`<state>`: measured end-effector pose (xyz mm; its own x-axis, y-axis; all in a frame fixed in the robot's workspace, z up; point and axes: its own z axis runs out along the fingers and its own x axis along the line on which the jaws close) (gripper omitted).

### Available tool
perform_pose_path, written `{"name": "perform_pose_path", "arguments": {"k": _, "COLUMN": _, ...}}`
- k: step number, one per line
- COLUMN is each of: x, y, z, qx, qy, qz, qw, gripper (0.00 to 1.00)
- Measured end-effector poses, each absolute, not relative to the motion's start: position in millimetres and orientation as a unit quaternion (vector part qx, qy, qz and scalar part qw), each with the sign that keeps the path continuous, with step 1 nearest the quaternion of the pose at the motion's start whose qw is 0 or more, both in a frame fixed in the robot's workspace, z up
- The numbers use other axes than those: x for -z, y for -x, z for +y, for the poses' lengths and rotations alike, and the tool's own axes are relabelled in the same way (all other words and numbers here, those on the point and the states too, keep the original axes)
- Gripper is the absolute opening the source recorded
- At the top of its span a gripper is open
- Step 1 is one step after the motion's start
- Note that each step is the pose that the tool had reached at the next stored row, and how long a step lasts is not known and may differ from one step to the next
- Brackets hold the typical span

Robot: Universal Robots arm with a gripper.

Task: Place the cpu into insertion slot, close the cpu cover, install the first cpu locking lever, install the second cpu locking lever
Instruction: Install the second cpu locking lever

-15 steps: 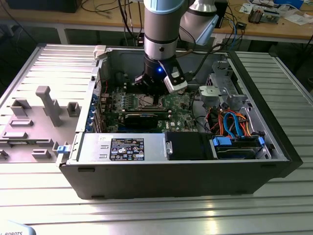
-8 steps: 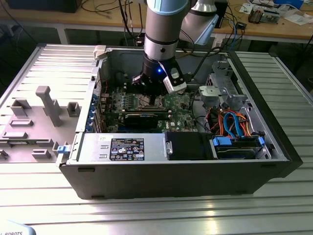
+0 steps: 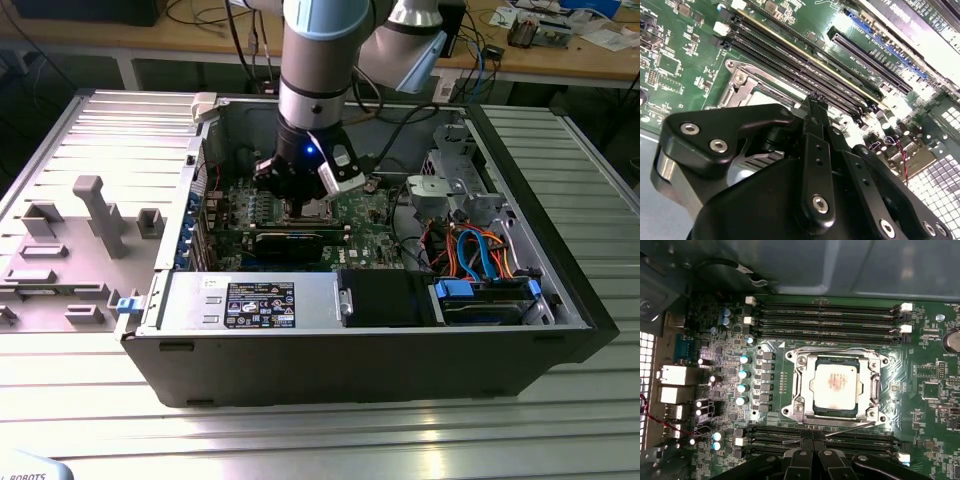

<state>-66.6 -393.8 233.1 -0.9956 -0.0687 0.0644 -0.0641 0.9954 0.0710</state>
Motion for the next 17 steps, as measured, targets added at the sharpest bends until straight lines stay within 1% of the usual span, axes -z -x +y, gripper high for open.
{"name": "perform_pose_path", "arguments": {"k": 17, "x": -232.6, "y": 67.8, "z": -397.7, "qx": 0.038, "qy": -0.037, "qz": -0.998, "qw": 0.034, "gripper": 0.12}}
